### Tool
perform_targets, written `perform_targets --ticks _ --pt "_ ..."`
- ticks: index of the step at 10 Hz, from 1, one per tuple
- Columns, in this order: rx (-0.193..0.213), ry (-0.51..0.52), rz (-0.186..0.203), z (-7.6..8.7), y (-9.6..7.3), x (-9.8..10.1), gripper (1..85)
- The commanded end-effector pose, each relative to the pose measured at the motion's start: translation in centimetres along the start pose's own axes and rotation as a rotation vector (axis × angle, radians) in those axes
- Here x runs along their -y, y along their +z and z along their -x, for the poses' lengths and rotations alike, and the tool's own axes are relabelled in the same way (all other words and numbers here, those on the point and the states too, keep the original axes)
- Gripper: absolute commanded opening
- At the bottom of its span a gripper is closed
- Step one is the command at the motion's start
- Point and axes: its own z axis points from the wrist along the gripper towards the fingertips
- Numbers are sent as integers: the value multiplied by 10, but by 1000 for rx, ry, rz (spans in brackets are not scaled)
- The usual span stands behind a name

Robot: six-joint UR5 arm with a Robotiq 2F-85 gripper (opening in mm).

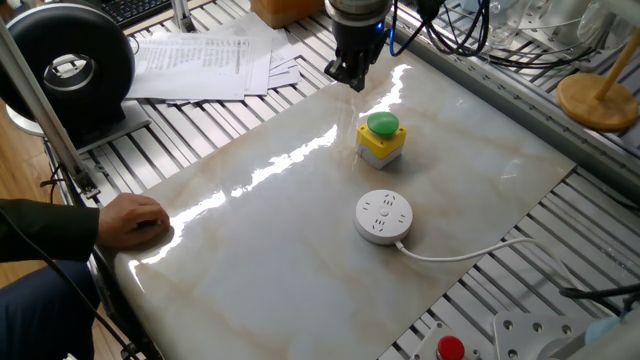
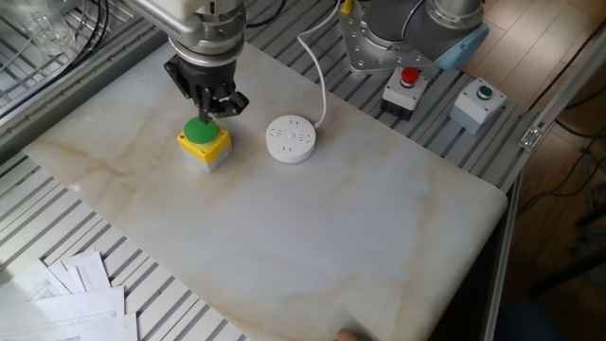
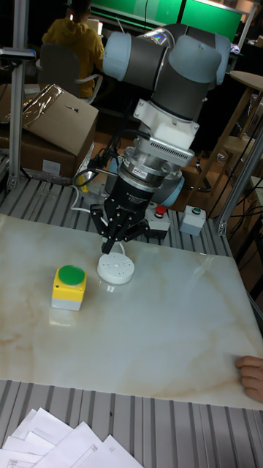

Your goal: Turn on the power strip by pressing the button

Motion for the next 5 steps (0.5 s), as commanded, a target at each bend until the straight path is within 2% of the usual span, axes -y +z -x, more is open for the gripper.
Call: perform_targets --ticks 1,2,3,4,5 --pt "-87 -140 117 -24 -5 -27 10" --pt "-27 -156 64 -8 -3 -14 10" --pt "-47 -217 -9 -11 -2 5 10" --pt "-64 -233 8 -16 -2 2 10" --pt "-77 -275 -12 -19 -3 8 10"
